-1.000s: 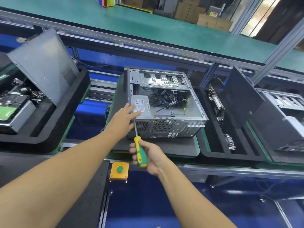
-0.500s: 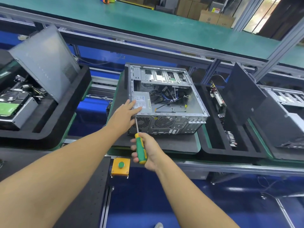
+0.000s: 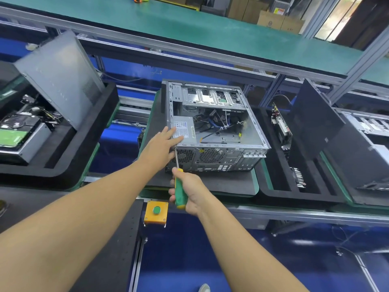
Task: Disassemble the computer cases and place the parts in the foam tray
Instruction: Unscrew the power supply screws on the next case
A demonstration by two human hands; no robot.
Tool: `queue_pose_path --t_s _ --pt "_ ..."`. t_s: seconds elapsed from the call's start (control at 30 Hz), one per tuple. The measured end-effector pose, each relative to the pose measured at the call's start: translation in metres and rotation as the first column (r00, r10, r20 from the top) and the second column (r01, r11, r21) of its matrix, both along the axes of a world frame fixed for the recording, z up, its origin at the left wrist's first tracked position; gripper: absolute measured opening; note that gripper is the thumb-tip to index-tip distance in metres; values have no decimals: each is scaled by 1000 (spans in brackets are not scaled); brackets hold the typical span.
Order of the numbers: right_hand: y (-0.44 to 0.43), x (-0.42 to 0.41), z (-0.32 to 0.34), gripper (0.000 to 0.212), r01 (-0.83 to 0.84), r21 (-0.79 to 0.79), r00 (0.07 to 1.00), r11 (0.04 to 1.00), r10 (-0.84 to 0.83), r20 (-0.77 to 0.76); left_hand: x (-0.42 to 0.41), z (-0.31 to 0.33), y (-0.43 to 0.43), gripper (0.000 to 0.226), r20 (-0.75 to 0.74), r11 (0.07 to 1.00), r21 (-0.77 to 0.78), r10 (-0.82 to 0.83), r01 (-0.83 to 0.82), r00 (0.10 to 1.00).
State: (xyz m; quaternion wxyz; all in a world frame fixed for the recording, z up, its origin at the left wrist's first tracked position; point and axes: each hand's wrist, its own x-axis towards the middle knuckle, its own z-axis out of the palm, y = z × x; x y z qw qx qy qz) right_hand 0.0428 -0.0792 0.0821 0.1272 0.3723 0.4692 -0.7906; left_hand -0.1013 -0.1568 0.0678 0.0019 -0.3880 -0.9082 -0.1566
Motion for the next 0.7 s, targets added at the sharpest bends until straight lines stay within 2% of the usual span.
queue_pose_path --t_s 0.07,0.13,0.27,0.4,0.47,0.57,0.63,0.7 --pt "8 1 4 35 -45 -137 999 990 43 -17 0 0 0 60 2 1000 4 -3 3 1000" --pt "11 2 2 39 -55 -143 998 988 50 -38 -1 -1 1 60 -8 1000 6 -1 1 1000" --pt "6 0 -4 10 -13 90 998 996 19 -66 0 -3 1 60 -12 1000 22 6 -6 1000" --pt "2 -1 -11 19 11 150 999 989 -5 -37 0 -4 1 60 -21 999 35 9 -8 1000" --pt "4 -5 -8 17 -8 73 1000 997 10 -26 0 -5 1 61 -18 999 36 5 -5 1000" --pt "13 -7 0 29 -65 -169 998 983 60 -37 -1 -5 1 61 -25 999 32 6 -5 1000" --pt "16 -6 -1 31 -94 -163 995 982 87 -49 -2 -5 1 62 -27 1000 27 6 -5 1000" --pt "15 -4 -6 26 -93 -90 994 992 87 -73 -2 -6 1 62 -34 1000 25 3 -2 999"
